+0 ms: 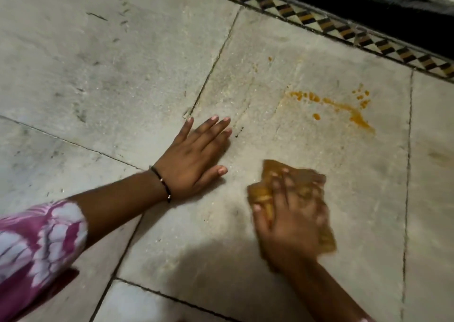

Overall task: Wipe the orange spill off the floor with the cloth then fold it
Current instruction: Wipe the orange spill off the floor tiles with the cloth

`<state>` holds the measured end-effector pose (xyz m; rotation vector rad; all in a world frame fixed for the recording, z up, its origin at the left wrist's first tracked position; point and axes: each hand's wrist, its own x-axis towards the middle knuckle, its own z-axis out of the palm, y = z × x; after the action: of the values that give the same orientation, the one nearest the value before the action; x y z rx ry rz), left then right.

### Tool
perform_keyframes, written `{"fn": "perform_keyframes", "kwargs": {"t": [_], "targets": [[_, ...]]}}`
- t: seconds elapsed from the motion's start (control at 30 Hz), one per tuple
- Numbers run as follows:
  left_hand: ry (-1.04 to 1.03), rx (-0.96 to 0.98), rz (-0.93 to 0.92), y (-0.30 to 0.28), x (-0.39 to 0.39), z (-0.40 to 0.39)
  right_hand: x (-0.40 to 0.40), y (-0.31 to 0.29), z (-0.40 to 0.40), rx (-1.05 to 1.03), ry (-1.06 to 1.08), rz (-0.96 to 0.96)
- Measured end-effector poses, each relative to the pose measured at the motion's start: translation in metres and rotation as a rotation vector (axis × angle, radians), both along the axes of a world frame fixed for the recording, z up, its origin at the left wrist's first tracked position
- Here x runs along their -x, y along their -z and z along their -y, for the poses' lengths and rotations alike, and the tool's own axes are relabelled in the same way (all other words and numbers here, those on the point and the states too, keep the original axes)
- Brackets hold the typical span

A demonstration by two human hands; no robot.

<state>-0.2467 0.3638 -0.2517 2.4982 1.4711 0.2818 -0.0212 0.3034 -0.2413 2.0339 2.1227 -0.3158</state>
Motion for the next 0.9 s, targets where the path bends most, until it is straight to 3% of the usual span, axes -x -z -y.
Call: {"fn": "perform_keyframes", "kwargs": {"t": [0.07, 0.13, 0.2, 0.3, 0.37, 0.47, 0.57, 0.67, 0.83, 0.9], "targets": [[0.014, 0.006, 0.027, -0.002, -0.01, -0.027, 0.027, 0.0, -0.023, -0.049, -0.242, -0.081], [-0.02, 0.01, 0.045, -0.004, -0.016, -0.052, 0.043, -0.001, -0.067, -0.047, -0.335, -0.129], [-0.003, -0.003, 0.013, -0.006, -0.018, -0.075, 0.047, 0.002, -0.112, -0.044, -0.233, -0.136], [0.187, -0.051, -0.102, -0.004, -0.018, -0.099, 0.039, 0.008, -0.138, -0.113, -0.083, -0.143], [0.269, -0.065, -0.148, 0.001, -0.023, -0.112, 0.022, 0.008, -0.116, -0.133, -0.143, -0.127], [0.206, -0.012, -0.133, 0.008, -0.032, -0.113, -0.033, 0.003, -0.062, -0.06, -0.202, -0.112], [0.123, 0.02, -0.169, 0.022, -0.035, -0.102, -0.11, 0.002, -0.034, -0.052, 0.005, -0.045], [0.102, 0.015, -0.17, 0.024, -0.034, -0.1, -0.151, 0.0, -0.055, -0.094, 0.169, -0.048], [0.093, 0.0, -0.153, 0.022, -0.036, -0.099, -0.145, 0.004, -0.167, -0.215, 0.517, -0.051], [0.094, 0.006, -0.147, 0.022, -0.037, -0.1, -0.126, 0.004, -0.206, -0.185, 0.468, -0.044]]}}
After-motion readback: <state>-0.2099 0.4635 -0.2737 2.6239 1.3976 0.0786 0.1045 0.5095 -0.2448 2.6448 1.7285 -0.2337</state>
